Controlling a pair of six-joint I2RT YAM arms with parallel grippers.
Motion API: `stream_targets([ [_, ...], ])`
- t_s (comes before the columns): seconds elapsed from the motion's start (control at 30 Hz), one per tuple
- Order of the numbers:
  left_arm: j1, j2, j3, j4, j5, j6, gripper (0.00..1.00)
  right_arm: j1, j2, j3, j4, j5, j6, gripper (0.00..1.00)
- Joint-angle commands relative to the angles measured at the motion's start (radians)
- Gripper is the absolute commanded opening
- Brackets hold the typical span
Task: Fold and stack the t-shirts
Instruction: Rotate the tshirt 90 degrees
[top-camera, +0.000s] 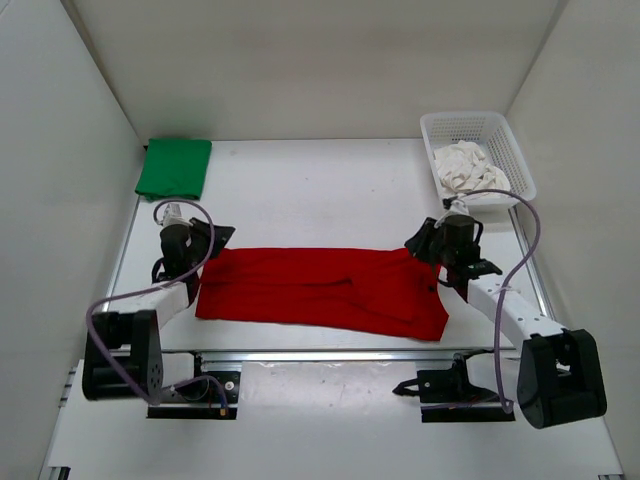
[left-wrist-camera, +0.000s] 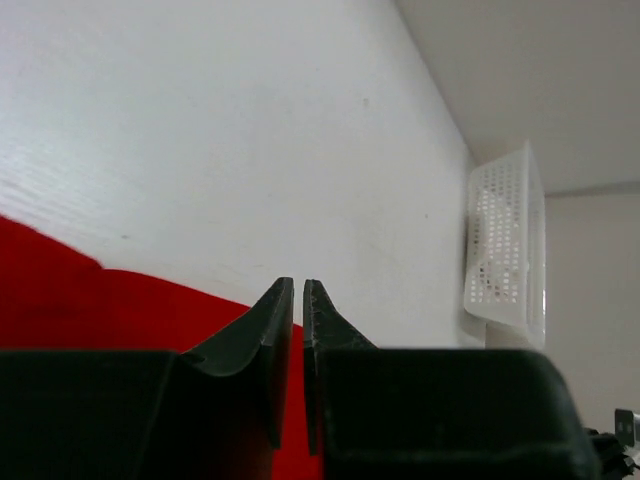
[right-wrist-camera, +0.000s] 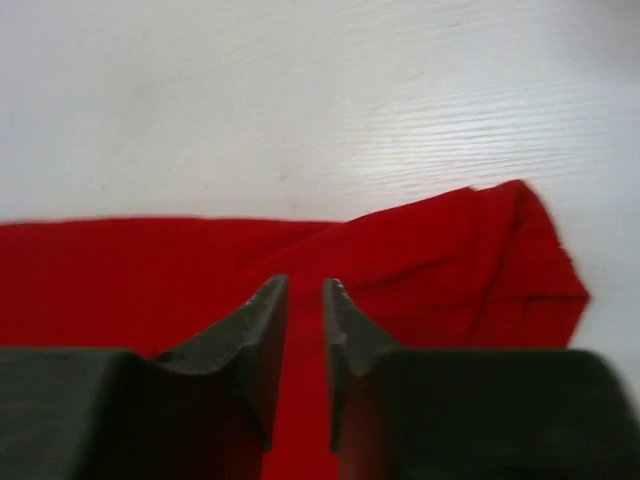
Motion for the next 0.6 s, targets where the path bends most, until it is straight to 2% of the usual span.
stream_targets([
  [0.0, -0.031, -0.093, -0.034, -0.058, -0.088, 0.068, 0.2, 0.07, 0.011, -0.011, -0.033, 0.049, -0.015, 0.14],
  [0.1, -0.02, -0.072, -0.097, -0.038, -0.061, 0.052, 0.2, 0.128, 0.046, -0.065, -0.004, 0.004, -0.015, 0.05],
  [0.17, 0.022, -0.027, -0.135, -0.011, 0.016, 0.016, 0.2, 0.156, 0.056, -0.101, -0.006, -0.023, -0.007, 0.02],
  [0.3, 0.105, 0.053, -0.217, 0.115, 0.114, -0.104, 0.17, 0.187, 0.039, -0.144, 0.017, -0.039, 0.013, 0.03],
  [0.43, 0.119, 0.027, -0.269, 0.132, 0.093, -0.155, 0.17, 0.138, 0.04, -0.201, 0.048, -0.094, 0.029, 0.03],
  [0.57, 0.118, -0.047, -0.306, 0.069, 0.039, -0.126, 0.19, 0.052, 0.091, -0.207, 0.039, -0.149, 0.014, 0.01],
])
